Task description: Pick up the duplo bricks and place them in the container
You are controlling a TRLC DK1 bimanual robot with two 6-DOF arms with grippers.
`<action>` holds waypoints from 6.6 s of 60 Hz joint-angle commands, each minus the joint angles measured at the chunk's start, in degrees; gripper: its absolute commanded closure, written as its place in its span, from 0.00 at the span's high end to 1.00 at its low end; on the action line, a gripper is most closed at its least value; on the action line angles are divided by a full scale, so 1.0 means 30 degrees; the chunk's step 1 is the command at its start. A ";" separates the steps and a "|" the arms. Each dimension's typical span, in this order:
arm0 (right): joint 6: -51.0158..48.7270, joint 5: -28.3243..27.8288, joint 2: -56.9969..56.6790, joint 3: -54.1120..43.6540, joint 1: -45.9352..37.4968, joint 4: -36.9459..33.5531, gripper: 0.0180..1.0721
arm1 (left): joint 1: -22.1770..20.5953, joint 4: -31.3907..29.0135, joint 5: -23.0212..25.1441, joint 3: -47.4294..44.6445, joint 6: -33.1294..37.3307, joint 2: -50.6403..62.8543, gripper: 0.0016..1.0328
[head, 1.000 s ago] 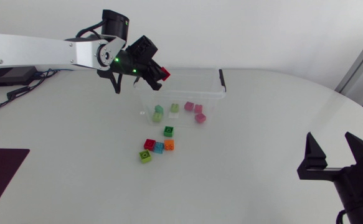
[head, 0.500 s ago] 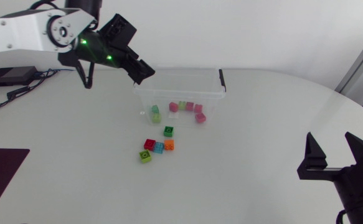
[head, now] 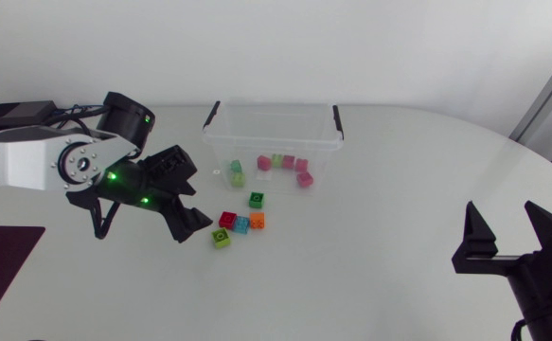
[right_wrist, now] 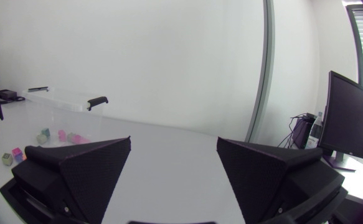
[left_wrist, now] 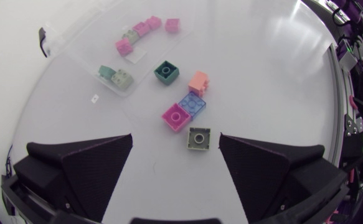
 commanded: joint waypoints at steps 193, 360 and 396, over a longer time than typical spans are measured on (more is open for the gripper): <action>0.0390 0.0023 -0.0128 -0.0390 0.0104 -0.0130 0.95 | 0.2565 -0.0979 0.3889 0.2496 0.9042 0.1274 0.94; 0.0390 0.0023 -0.0128 -0.0390 0.0104 -0.0130 0.95 | -0.0600 0.3357 0.1428 1.4888 -0.2940 0.9506 0.93; 0.0390 0.0023 -0.0128 -0.0420 0.0104 -0.0130 0.95 | 0.0074 -0.0716 0.4797 0.2320 0.9130 0.2504 0.93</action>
